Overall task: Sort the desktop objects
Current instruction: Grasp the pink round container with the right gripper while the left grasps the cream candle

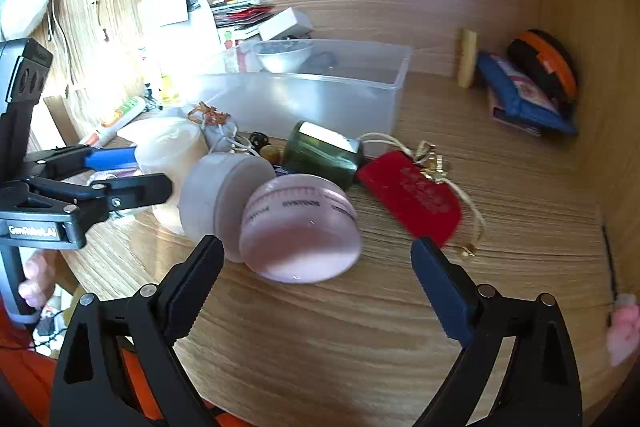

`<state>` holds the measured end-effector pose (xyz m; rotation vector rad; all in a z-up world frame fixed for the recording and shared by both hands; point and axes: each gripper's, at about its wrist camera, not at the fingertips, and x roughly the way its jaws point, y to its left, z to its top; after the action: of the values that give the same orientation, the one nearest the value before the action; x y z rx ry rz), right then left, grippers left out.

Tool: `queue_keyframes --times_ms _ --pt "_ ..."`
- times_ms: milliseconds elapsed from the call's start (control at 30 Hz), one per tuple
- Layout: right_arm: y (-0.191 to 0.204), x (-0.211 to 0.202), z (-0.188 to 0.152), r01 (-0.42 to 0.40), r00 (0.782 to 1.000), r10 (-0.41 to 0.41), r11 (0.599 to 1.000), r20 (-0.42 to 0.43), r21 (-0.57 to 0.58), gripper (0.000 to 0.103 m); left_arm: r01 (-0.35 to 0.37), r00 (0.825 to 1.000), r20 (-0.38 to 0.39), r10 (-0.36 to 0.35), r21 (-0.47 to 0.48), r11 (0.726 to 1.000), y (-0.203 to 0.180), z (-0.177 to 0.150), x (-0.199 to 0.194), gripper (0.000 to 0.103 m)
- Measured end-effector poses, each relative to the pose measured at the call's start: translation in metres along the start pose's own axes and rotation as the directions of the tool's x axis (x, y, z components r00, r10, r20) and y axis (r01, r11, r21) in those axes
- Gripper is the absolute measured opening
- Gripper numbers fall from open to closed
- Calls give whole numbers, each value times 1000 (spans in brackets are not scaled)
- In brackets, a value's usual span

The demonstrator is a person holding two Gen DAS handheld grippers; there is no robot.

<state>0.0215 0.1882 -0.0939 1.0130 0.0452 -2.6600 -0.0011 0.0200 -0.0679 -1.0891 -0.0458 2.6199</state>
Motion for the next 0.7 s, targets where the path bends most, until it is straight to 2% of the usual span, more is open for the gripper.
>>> queue_keyframes --times_ms 100,267,467,533,700 --pt "2 4 5 -34 999 34 999 3 4 90 -2 1000 -7 2 -2 1000 -3 2 7 76" --pt "4 7 8 -84 996 84 996 6 -18 83 -15 1000 -18 15 -22 1000 -3 4 20 65" --pt "-2 5 5 -88 996 88 995 -3 -39 60 -22 1000 -14 21 -37 999 -5 5 23 60" --pt "-4 7 4 -45 999 45 998 -4 -32 60 -23 1000 -7 23 -35 999 -6 2 21 60" --pt "-7 20 8 -54 998 55 998 -38 8 60 -28 1000 -10 28 -33 999 -6 3 21 60"
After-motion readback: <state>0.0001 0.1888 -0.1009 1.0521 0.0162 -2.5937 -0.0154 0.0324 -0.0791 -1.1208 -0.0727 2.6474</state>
